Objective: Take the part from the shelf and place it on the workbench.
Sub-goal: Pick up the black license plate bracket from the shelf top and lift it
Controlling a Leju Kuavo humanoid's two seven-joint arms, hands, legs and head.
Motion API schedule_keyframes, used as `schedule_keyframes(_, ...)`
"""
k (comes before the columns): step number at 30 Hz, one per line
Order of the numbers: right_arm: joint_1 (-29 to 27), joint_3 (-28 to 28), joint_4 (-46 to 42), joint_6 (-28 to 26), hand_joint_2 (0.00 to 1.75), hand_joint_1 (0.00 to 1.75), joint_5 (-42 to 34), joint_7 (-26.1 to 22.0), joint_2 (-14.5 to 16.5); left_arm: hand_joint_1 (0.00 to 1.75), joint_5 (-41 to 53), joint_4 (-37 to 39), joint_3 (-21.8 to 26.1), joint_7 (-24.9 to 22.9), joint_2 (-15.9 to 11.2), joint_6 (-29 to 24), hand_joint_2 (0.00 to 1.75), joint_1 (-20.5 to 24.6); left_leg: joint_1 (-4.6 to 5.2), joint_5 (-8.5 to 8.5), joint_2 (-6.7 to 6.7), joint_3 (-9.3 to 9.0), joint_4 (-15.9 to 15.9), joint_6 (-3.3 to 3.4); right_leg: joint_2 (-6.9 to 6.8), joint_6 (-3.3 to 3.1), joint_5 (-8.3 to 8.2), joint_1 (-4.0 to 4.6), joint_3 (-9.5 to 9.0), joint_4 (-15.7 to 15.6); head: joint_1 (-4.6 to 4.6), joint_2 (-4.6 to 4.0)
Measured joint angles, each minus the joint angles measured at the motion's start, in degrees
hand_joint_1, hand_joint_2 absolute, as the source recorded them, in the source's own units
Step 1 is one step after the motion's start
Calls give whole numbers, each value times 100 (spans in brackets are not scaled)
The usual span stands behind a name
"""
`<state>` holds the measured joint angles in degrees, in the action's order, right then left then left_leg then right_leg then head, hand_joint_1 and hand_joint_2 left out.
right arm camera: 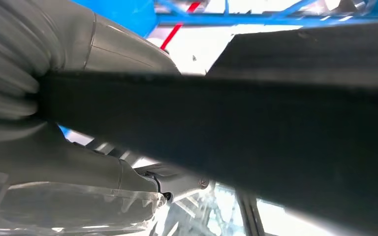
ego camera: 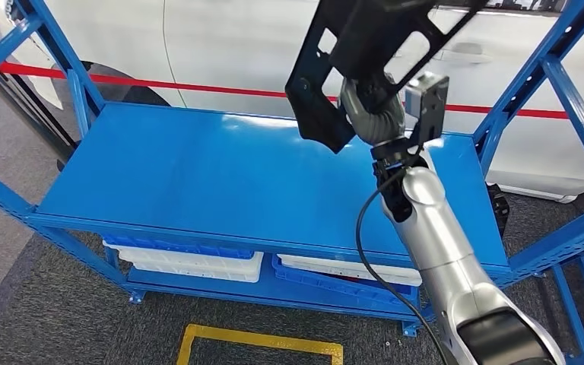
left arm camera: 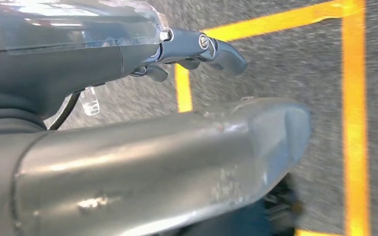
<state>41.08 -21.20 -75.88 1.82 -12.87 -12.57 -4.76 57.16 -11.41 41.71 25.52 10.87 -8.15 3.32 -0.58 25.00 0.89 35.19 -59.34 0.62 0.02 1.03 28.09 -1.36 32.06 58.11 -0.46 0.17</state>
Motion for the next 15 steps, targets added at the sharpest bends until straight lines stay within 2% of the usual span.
schedule_keyframes(1,-213,1,-175,20,175,175,-48,-94,-86,0,-90,0,70,182,7,83,175,1,0,1,0,0,0,0,1,0,0,0,1,0,0,0)
schedule_keyframes(6,-1565,-15,-1214,22,175,175,154,-612,-391,0,-441,0,403,1036,77,460,175,33,0,11,0,1,1,-3,2,5,8,0,1,-1,-1,0)
schedule_keyframes(10,-2386,-48,-1740,50,175,175,512,-797,-493,0,-500,0,543,1286,136,900,175,74,0,13,0,-1,4,-5,1,3,18,1,0,-1,1,0)
schedule_keyframes(15,-3110,-50,-1990,-7,175,175,794,-970,-505,0,-441,-2,569,1431,201,965,175,97,-1,14,0,-3,6,-5,2,1,20,1,1,3,0,-1)
